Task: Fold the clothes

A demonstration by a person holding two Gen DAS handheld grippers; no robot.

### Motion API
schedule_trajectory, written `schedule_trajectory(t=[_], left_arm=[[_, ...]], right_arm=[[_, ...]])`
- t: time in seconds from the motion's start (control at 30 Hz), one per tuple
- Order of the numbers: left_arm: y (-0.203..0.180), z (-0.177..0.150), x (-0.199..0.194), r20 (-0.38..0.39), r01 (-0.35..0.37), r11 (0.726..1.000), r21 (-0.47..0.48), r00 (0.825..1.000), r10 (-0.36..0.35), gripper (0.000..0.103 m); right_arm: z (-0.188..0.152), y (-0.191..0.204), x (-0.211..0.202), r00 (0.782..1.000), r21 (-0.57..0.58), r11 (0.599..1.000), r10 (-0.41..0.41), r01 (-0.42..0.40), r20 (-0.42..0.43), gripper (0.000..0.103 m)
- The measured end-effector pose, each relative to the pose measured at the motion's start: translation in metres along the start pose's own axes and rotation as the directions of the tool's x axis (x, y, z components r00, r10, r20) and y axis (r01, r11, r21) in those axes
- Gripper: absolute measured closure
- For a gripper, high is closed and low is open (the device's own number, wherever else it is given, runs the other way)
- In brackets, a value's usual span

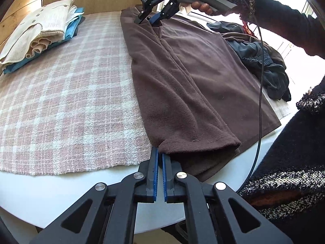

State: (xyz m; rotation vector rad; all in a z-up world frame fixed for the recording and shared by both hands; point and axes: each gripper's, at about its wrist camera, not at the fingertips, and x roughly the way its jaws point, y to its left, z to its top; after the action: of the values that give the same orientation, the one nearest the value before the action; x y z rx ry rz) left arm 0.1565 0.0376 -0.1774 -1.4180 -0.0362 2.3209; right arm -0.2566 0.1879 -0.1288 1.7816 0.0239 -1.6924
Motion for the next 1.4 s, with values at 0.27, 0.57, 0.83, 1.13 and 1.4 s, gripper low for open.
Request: schedule_trajectory(t=[0.27, 0.57, 0.83, 1.13, 1.4], left_arm=[[-0.005, -0.009, -0.051, 0.066, 0.049, 0.997, -0.064, 0.997, -0.045, 0.101], [-0.002, -0.033, -0.025, -0.055, -0.017, 0.997, -0.069, 0.998, 0.014, 0.101], [-0.005, -0.013, -0.07, -0.001, -0.028, 0.996, -0.089, 1.0, 0.028, 0.103], [-0.044, 0.029, 0.005, -0.052, 0.055, 0.998, 0.01, 0.997, -0.055, 0.099], [-0.035, 0.058, -0.018, -0.015, 0.038, 0.999, 0.011, 0.999, -0.038, 0.1]], right_arm=[[0.003, -0.006, -0.016, 0.998, -0.009, 1.0, -0.008, 0.009, 0.062, 0.093], [0.006, -0.008, 0.0, 0.998, -0.034, 0.997, -0.063, 0.064, 0.011, 0.089], [-0.02, 0.029, -0.022, 0.997, -0.164, 0.984, -0.069, 0.075, 0.041, 0.077], [-0.043, 0.041, 0.001, 1.0, -0.261, 0.965, -0.02, 0.013, -0.021, 0.077], [0.04, 0.008, -0.077, 0.939, -0.239, 0.943, -0.155, 0.233, 0.306, 0.077]])
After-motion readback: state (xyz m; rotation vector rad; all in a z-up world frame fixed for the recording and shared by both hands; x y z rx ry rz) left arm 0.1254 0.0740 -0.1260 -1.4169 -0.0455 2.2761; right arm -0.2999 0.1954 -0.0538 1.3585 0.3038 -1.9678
